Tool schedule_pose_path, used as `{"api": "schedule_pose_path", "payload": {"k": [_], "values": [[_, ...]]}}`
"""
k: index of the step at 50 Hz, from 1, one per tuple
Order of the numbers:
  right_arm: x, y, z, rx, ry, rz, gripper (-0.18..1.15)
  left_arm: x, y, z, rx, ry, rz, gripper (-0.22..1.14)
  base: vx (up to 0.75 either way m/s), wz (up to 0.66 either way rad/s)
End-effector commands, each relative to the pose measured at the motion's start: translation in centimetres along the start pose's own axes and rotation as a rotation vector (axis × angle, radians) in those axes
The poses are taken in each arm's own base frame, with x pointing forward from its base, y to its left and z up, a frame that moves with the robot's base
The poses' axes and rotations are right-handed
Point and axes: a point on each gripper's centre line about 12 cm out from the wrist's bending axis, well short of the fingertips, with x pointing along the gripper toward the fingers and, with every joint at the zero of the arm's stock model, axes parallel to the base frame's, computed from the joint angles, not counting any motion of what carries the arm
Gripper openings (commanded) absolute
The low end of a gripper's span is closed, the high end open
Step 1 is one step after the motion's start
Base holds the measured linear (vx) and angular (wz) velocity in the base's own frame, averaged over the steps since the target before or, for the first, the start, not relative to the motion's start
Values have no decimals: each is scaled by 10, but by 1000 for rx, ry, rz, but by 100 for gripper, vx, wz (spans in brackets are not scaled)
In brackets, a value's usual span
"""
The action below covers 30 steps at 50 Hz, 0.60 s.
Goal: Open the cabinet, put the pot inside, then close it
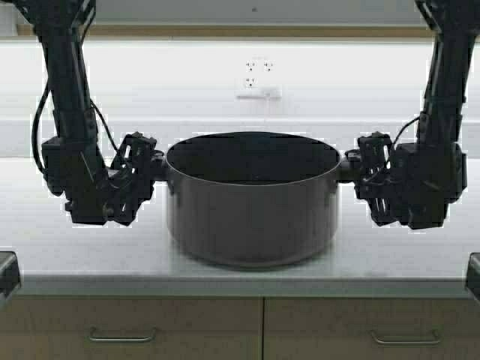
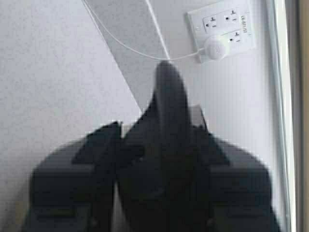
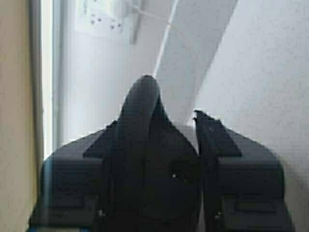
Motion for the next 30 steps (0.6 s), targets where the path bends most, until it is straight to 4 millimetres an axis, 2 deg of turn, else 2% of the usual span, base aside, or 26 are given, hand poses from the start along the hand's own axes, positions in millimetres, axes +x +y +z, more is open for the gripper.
{"api": "schedule_pose_path", "payload": {"k": [1,18,30], "values": [[7,52,-6,47,14,133,8,-4,-39,9,8,-13,-85,4,0,0],[-20,123,2,51,-18,208,8,-39,-104,34,27,-46,-179,3,0,0],[-51,160,0,56,-4,224,8,-68,-146,41,46,-51,-231,3,0,0]]}}
